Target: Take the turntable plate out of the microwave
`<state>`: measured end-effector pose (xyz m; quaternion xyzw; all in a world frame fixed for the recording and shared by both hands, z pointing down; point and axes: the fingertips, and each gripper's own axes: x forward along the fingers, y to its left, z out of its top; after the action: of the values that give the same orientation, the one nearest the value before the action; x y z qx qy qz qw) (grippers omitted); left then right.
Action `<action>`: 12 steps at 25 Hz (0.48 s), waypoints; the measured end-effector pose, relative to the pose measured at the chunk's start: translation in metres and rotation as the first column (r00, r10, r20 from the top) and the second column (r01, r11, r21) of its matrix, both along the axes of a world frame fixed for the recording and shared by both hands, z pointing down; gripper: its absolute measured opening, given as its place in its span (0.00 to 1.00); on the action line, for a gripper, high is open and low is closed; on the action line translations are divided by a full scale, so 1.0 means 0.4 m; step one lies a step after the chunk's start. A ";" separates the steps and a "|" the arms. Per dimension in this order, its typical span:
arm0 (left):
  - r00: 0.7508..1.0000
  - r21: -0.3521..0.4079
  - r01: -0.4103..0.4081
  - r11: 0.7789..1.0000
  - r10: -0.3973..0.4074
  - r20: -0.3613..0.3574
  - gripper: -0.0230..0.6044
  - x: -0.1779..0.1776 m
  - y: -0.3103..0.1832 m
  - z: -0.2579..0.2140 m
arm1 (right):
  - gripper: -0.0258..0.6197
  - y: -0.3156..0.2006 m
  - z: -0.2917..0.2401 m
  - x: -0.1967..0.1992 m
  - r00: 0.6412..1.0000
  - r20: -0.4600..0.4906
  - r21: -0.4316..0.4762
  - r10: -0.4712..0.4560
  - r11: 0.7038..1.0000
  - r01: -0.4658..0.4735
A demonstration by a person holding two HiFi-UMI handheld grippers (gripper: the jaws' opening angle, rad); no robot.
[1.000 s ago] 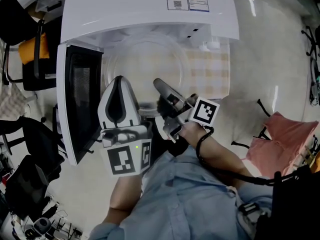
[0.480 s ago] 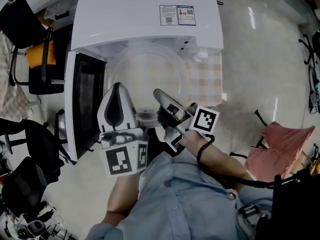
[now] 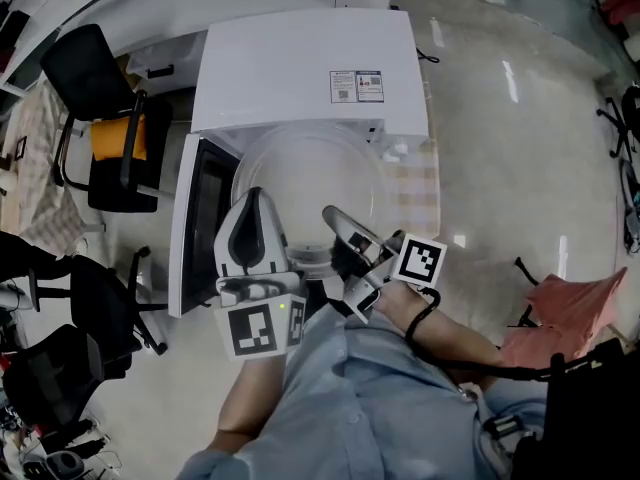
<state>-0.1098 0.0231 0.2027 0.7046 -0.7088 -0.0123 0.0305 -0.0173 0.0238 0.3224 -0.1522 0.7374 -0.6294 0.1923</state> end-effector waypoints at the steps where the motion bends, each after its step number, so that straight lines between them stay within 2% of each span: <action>1: 1.000 0.008 0.000 1.000 0.000 0.003 0.05 0.000 -0.002 -0.006 | 0.08 -0.007 -0.004 -0.003 1.000 0.002 0.007 -0.001 1.000 0.001; 12: 1.000 0.029 0.002 1.000 -0.002 0.014 0.05 -0.023 -0.026 -0.037 | 0.08 -0.054 -0.015 -0.031 1.000 -0.016 0.011 0.010 1.000 -0.010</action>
<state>-0.1191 0.0128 0.1878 0.7042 -0.7096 -0.0175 0.0153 -0.0297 0.0020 0.3165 -0.1600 0.7416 -0.6231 0.1902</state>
